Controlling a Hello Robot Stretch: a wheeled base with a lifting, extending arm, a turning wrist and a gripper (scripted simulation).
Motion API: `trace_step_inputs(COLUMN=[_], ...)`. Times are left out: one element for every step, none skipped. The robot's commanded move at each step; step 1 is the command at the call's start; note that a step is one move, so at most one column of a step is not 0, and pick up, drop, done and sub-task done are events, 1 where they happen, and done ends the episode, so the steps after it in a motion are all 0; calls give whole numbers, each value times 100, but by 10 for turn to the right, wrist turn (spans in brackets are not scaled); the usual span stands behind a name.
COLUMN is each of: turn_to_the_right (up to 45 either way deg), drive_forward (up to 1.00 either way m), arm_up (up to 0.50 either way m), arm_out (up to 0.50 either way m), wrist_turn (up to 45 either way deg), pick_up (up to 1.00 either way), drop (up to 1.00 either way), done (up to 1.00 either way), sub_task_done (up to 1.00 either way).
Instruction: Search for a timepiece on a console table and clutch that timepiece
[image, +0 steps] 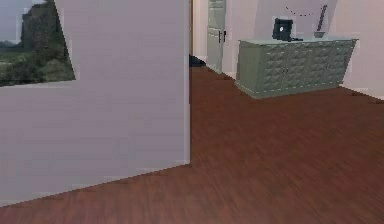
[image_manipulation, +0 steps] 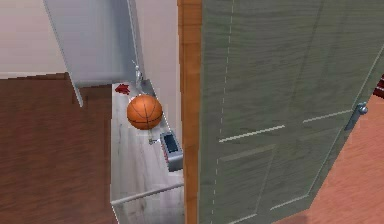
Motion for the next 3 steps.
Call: trace_step_inputs(turn_to_the_right=[0, 0, 0], drive_forward=[0, 0, 0], arm_up=[0, 0, 0], arm_out=[44, 0, 0], wrist_turn=[0, 450, 450], pick_up=[0, 0, 0], drop=[0, 0, 0], done=[0, 0, 0], sub_task_done=[0, 0, 0])
